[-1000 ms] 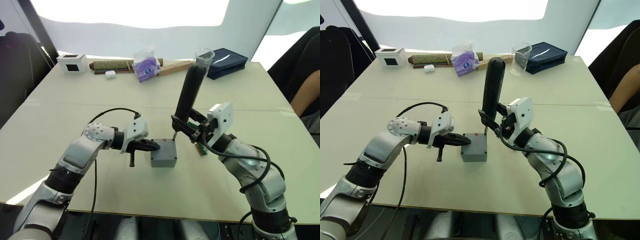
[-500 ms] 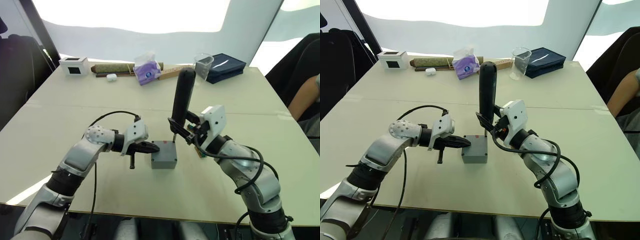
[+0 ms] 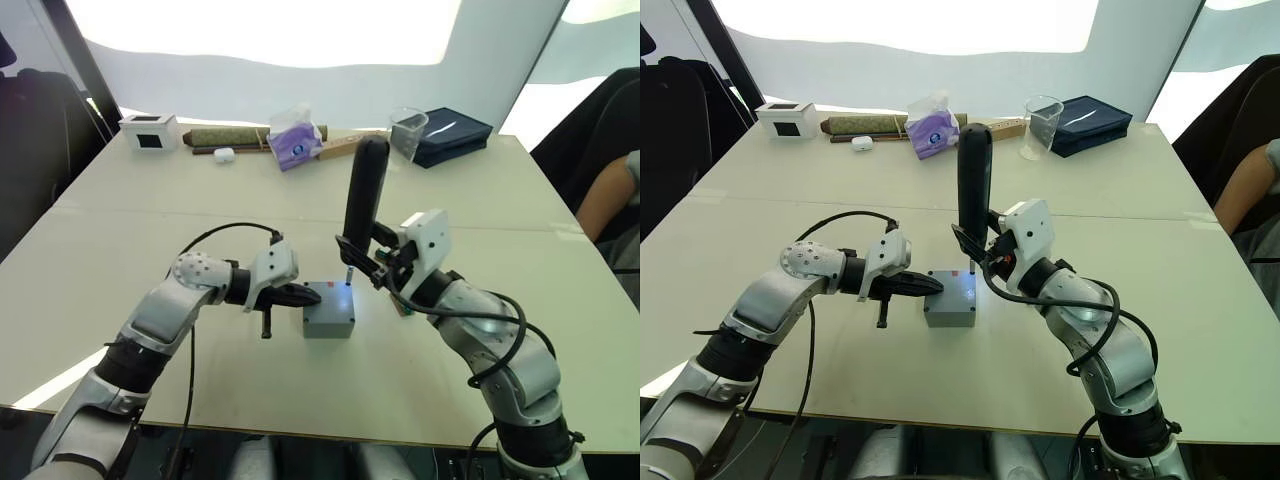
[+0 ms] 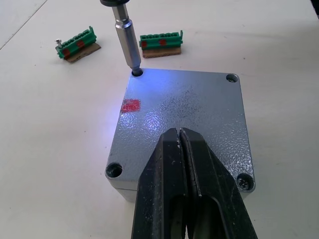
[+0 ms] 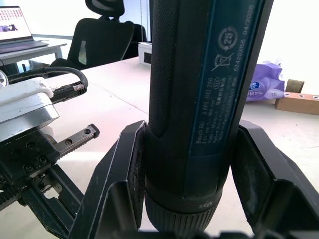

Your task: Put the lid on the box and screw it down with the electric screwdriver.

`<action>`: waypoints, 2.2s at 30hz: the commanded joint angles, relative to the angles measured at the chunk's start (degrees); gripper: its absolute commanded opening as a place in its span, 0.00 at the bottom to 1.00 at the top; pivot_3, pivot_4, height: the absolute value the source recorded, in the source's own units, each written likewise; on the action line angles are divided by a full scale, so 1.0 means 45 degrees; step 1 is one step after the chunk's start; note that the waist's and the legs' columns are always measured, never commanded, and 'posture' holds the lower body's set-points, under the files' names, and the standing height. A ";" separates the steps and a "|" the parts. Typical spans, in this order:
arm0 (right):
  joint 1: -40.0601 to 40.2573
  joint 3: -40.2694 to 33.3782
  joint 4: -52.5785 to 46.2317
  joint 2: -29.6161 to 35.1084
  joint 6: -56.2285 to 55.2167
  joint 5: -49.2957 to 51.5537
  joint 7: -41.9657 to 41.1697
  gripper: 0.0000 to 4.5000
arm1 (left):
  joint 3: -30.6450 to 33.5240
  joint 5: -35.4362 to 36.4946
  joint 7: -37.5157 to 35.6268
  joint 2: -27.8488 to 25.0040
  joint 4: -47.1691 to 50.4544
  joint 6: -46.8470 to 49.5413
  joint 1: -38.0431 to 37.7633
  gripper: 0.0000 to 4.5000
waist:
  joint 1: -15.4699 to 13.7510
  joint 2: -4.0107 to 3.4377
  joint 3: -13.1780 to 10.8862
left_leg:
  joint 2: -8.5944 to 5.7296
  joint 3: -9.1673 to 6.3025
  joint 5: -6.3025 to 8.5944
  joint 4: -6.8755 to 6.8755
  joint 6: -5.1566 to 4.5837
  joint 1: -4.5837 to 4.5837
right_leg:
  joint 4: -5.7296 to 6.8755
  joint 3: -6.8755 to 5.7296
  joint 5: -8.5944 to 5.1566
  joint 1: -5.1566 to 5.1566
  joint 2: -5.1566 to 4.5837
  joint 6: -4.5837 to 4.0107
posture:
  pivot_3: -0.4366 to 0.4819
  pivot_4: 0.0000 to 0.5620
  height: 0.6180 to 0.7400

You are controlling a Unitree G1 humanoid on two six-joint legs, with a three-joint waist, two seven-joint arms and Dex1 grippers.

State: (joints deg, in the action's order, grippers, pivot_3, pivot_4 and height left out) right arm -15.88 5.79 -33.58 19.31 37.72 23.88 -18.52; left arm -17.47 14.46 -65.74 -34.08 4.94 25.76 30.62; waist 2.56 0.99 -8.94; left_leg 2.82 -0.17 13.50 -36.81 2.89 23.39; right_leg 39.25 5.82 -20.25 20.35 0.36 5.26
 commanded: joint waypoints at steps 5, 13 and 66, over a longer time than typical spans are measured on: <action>-0.2550 -0.1946 -0.0915 0.0211 0.3760 0.2202 0.0768 0.41 | -0.0268 -0.0358 0.0222 0.0185 -0.0383 0.0143 -0.0161 0.00 | -0.0001 -0.0010 -0.0028 | 0.0011 0.0004 0.0000 0.0015 0.0000 0.0012 | -0.0010 0.0008 0.0002 0.0017 -0.0013 -0.0001 | 0.48 0.27 1.00; -0.9542 -0.8117 0.2772 0.2145 1.1586 0.6536 0.2201 0.41 | 0.2092 -0.0292 0.4036 0.2122 -0.0945 -0.0239 0.1001 0.00 | -0.0306 -0.0085 -0.0213 | 0.0012 -0.0048 -0.0003 -0.0016 -0.0002 0.0268 | 0.0006 -0.0044 0.0011 0.0241 -0.0035 0.0011 | 0.48 0.27 1.00; 0.0345 -0.0377 -0.0813 0.6441 0.4331 0.3923 -0.3637 0.99 | 0.0438 -0.0252 0.0552 -0.0379 -0.0661 0.0206 -0.0117 0.00 | -0.0340 -0.0192 -0.0322 | -0.0024 0.0000 -0.0007 -0.0130 -0.0007 0.0438 | 0.0042 0.0010 0.0045 0.0392 -0.0005 0.0071 | 0.48 0.27 1.00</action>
State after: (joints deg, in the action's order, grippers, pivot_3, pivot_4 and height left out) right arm -14.67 2.71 -36.68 49.91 58.61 42.52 -35.72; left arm -13.80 15.27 -63.55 -36.35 1.00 29.09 29.38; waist 1.03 0.12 -10.39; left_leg 2.71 -0.18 13.47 -37.40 2.87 25.35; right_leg 39.45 5.85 -20.05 22.11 0.35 5.58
